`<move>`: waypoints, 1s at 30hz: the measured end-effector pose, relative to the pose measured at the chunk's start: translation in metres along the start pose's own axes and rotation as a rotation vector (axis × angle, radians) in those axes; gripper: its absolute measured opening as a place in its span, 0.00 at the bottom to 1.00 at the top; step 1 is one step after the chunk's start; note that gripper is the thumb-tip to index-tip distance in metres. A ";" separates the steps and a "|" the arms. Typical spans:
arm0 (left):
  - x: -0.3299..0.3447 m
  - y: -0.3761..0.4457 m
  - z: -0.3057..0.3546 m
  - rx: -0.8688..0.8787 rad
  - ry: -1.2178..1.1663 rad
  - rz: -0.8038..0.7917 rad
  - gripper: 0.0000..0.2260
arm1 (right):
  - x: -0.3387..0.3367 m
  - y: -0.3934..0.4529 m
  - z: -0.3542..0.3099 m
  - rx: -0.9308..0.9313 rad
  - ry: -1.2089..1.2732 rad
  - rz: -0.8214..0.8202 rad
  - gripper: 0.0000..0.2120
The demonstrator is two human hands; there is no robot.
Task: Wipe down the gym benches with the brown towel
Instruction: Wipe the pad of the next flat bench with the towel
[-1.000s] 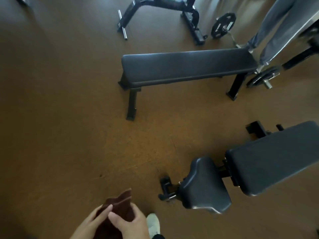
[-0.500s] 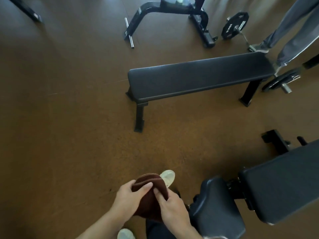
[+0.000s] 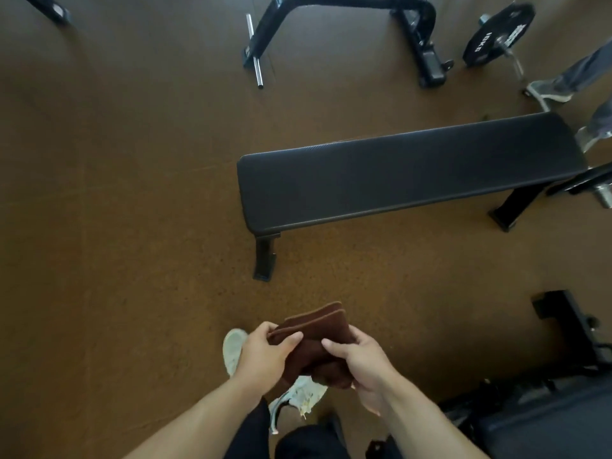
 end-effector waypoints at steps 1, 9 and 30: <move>-0.002 0.007 0.011 -0.004 -0.027 0.012 0.09 | 0.004 0.002 -0.019 -0.004 0.008 -0.015 0.14; -0.033 0.120 0.055 -0.074 -0.102 0.161 0.16 | 0.056 0.063 -0.184 -0.383 -0.003 0.333 0.14; -0.013 0.321 0.069 -0.031 -0.239 0.356 0.23 | 0.265 0.295 -0.230 -1.218 -1.397 0.244 0.36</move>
Point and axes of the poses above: each hand's wrist, its own y-axis towards the middle knuckle, its own x-axis out of the palm, z = x × y, the point moved 9 cm from there along y, towards the middle knuckle, and after that the axes turned 12 degrees about z, right-handed, at the moved point
